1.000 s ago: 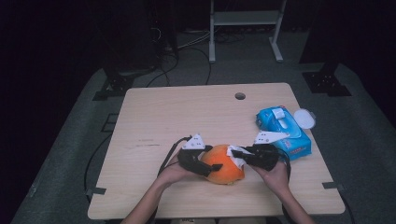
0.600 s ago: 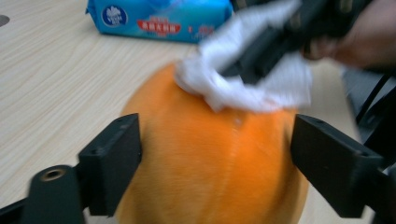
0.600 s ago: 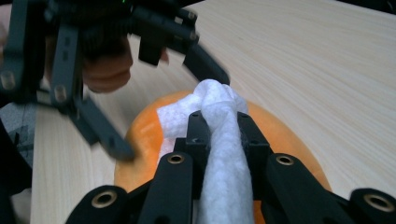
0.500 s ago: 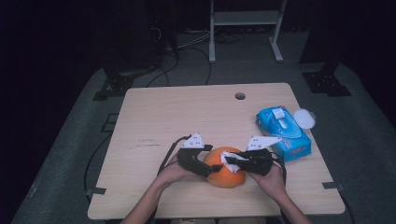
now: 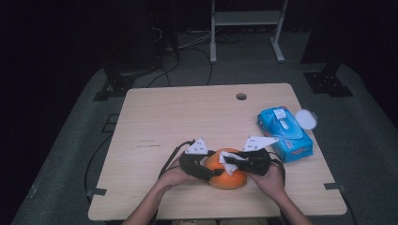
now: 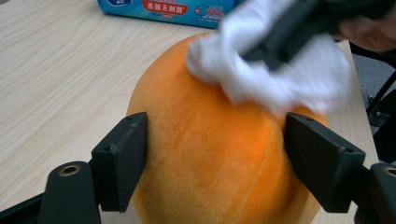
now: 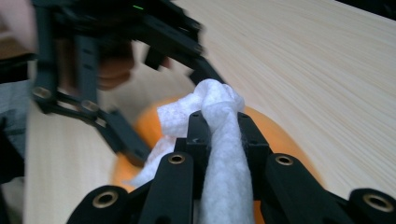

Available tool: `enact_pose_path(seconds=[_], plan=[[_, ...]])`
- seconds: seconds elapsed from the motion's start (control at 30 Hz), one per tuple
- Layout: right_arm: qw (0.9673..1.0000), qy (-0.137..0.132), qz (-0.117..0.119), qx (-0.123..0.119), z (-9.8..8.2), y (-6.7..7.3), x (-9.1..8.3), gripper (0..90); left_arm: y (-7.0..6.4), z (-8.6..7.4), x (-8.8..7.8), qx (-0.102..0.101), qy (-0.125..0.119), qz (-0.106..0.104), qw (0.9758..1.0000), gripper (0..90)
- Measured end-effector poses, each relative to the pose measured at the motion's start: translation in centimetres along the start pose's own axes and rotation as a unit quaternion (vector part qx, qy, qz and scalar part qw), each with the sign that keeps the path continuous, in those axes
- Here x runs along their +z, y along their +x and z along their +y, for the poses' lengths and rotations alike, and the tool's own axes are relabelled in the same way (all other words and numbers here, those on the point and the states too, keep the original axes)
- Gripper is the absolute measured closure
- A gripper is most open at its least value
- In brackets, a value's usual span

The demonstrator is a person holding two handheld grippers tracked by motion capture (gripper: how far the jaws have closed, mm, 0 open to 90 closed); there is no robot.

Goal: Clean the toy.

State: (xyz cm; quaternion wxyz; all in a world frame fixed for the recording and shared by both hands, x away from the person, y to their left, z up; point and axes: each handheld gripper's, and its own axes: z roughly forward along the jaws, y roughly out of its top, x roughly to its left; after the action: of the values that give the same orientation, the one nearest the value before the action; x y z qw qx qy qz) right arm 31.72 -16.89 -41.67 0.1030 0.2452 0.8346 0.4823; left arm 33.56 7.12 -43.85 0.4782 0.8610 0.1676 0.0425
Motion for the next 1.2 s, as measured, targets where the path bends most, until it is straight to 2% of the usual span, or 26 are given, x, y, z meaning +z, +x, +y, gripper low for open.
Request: enact_pose_path(seconds=[0.1,0.17,0.27,0.3,0.37,0.4,0.43,0.47,0.57,0.6,0.63,0.67,0.7,0.73,0.8,0.87,0.97,1.03,1.07,1.1,1.13,1.2], plan=[[0.9995,0.002,-0.013,0.027,-1.0,-1.3,-1.1,77.9,-0.1,0.0,0.1,0.001,-0.003,-0.001,1.0,23.5],[0.9992,0.0,-0.018,0.037,-1.4,-1.5,-1.6,77.9,-0.2,0.1,0.2,0.006,-0.001,-0.001,1.0,23.5],[0.9993,-0.004,-0.022,0.03,-1.1,-1.1,-1.7,78.0,-0.4,0.2,0.2,0.013,0.006,0.002,0.9999,23.5],[0.9998,-0.008,-0.011,0.015,-0.5,-0.3,-1.2,78.0,-0.5,0.2,0.2,0.014,0.006,0.002,0.9999,23.5],[0.9999,-0.008,-0.006,0.011,-0.2,0.0,-0.8,78.0,-0.5,0.2,0.2,0.019,0.009,0.002,0.9998,23.5],[0.9999,-0.001,-0.003,-0.011,0.4,0.7,0.1,77.6,-0.5,0.1,0.1,0.018,0.014,0.004,0.9997,23.5],[0.9999,-0.001,-0.003,-0.011,0.4,0.7,0.1,77.6,-0.5,0.1,0.1,0.018,0.014,0.004,0.9997,23.5],[0.9996,0.003,-0.009,-0.027,0.8,0.8,0.4,77.5,-0.3,-0.1,0.0,0.012,0.008,0.001,0.9999,23.5],[0.9998,0.007,-0.012,-0.014,0.3,0.2,0.0,77.5,-0.2,-0.1,0.0,0.012,0.005,-0.003,0.9999,23.5],[0.9999,0.007,-0.007,-0.006,0.0,0.0,-0.2,77.5,-0.1,0.0,-0.1,0.007,0.0,-0.014,0.9999,23.3],[1.0,0.006,-0.003,-0.002,-0.3,0.0,-0.3,77.5,-0.1,0.0,-0.1,0.007,0.0,-0.014,0.9999,22.0],[1.0,0.005,0.0,0.002,-0.5,-0.1,-0.5,77.5,0.1,0.3,-0.5,-0.004,-0.012,-0.029,0.9995,19.6],[1.0,0.003,0.004,0.005,-0.7,-0.1,-0.6,77.6,0.1,0.3,-0.5,-0.004,-0.012,-0.029,0.9995,17.6],[1.0,0.0,0.005,0.008,-0.8,-0.1,-0.6,77.6,0.3,0.3,-0.6,-0.013,-0.016,-0.031,0.9993,15.6],[0.9999,0.001,0.011,0.008,-0.9,-0.1,-0.7,77.7,0.5,0.2,-0.4,-0.019,-0.01,-0.031,0.9993,14.0],[0.9999,0.004,0.013,0.008,-0.9,0.0,-0.7,77.8,0.6,0.1,-0.3,-0.025,-0.001,-0.033,0.9992,16.4],[0.9999,0.006,0.009,0.007,-0.7,0.2,-0.7,78.4,0.3,0.1,-0.1,-0.018,0.007,-0.028,0.9994,20.5],[0.9998,-0.002,0.011,-0.018,0.3,1.6,-0.3,78.6,-0.2,0.2,0.2,-0.005,0.01,-0.022,0.9997,21.9],[0.9994,-0.004,0.022,-0.028,0.9,2.1,0.2,78.6,-0.3,0.3,0.3,-0.001,0.011,-0.022,0.9997,22.4],[0.9994,-0.004,0.022,-0.028,0.9,2.1,0.2,78.6,-0.3,0.3,0.3,-0.001,0.011,-0.022,0.9997,22.6],[0.9985,0.014,0.013,-0.052,1.5,2.9,1.3,78.7,-0.5,0.4,0.1,0.007,0.023,-0.012,0.9996,23.0],[0.998,0.023,0.007,-0.058,1.8,2.7,1.7,78.8,-0.4,0.2,0.1,0.0,0.02,-0.011,0.9997,23.5]])
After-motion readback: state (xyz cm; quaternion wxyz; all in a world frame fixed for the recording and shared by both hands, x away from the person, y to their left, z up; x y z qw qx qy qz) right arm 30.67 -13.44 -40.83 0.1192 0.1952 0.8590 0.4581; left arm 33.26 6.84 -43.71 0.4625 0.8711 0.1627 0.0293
